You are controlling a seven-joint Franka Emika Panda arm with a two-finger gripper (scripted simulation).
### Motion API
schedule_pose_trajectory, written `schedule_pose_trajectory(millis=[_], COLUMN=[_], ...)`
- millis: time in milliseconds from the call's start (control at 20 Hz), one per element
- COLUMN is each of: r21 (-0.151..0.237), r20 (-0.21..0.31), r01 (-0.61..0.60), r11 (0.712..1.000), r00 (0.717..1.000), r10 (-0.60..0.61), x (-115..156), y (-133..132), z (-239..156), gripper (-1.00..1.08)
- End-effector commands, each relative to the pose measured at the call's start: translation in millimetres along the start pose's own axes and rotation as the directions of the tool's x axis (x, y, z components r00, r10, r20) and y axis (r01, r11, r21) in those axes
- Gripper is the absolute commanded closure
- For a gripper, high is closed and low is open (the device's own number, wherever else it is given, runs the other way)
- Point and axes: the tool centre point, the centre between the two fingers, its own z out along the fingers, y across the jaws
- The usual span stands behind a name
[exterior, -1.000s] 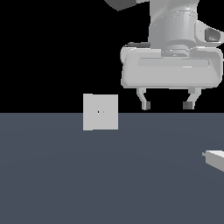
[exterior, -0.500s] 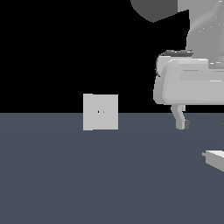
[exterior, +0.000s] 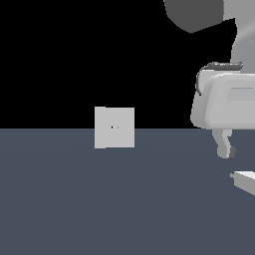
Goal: Plug the charger into the wall socket.
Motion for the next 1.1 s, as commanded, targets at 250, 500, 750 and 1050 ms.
schedule_pose_trajectory(millis=[250,500,750,1050], r21=[0.0,0.001,0.001,0.001], r20=[0.0,-0.001,-0.001,-0.001], r01=[0.0,0.001,0.002,0.002], r11=[1.0,1.0,1.0,1.0], r00=[1.0,1.0,1.0,1.0], r10=[0.0,-0.001,-0.002,-0.002], x=[-1,-5,-7,-7], y=[0,0,0,0], z=[7,28,46,50], gripper=[-0.92,-0.92,-0.92,1.08])
